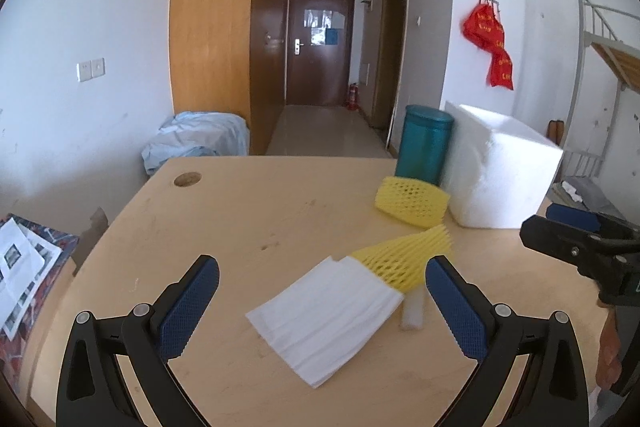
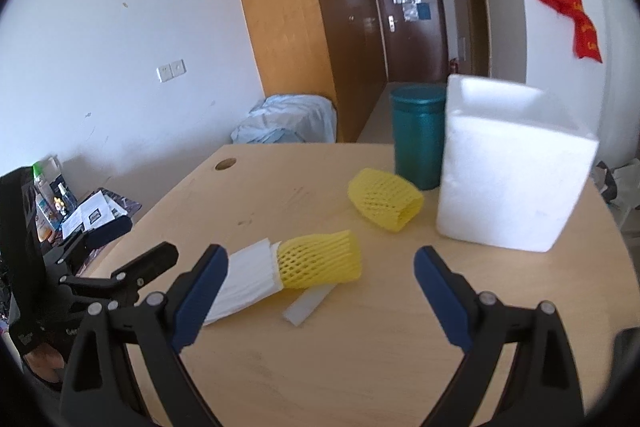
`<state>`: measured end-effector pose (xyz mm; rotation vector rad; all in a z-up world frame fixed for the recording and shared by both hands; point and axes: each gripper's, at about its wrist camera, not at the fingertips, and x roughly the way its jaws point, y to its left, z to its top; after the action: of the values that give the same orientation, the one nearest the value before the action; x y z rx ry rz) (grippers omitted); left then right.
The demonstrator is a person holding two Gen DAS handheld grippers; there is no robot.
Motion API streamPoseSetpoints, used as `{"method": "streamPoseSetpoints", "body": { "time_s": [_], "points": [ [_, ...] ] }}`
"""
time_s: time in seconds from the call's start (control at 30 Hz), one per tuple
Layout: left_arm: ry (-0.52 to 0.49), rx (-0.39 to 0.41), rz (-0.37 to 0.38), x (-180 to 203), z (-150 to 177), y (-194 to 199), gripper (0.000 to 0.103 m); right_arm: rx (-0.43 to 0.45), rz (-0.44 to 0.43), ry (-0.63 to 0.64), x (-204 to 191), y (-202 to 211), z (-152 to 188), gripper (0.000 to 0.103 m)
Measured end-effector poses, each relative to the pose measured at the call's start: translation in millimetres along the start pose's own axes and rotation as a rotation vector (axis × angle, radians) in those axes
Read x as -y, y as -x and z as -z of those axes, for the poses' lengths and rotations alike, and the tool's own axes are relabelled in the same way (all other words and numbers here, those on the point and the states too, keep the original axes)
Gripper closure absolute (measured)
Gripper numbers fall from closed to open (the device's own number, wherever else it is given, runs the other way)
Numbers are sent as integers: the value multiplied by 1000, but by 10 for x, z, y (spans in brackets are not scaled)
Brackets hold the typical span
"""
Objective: Organize soft objects
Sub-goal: 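Close the left tool on the white tissue while the right tool closes on a yellow foam net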
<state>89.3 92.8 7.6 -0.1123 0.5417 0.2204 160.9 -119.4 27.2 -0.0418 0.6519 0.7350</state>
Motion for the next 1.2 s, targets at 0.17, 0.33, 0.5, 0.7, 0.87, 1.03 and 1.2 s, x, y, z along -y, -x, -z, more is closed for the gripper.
{"method": "streamPoseSetpoints", "body": {
  "time_s": [0.17,0.33,0.5,0.7,0.87,1.03,1.2],
  "points": [
    [14,-27,22,-33,140,-126,0,-51,-9,-4,-63,-262,49,7],
    [23,-55,-8,-80,231,-241,0,-78,-12,0,-95,-409,63,7],
    [43,-82,4,-160,271,-335,0,-97,-11,5,-105,-535,58,7],
    [31,-98,12,-149,305,-413,0,-106,-16,9,-84,-636,37,7],
    [22,-116,17,-136,340,-494,0,-111,-22,17,-64,-712,17,7],
    [23,-138,27,-142,376,-568,0,-139,-18,26,-48,-848,32,8],
    [34,-188,32,-153,387,-699,0,-171,-16,15,3,-978,33,11]
  ]
}}
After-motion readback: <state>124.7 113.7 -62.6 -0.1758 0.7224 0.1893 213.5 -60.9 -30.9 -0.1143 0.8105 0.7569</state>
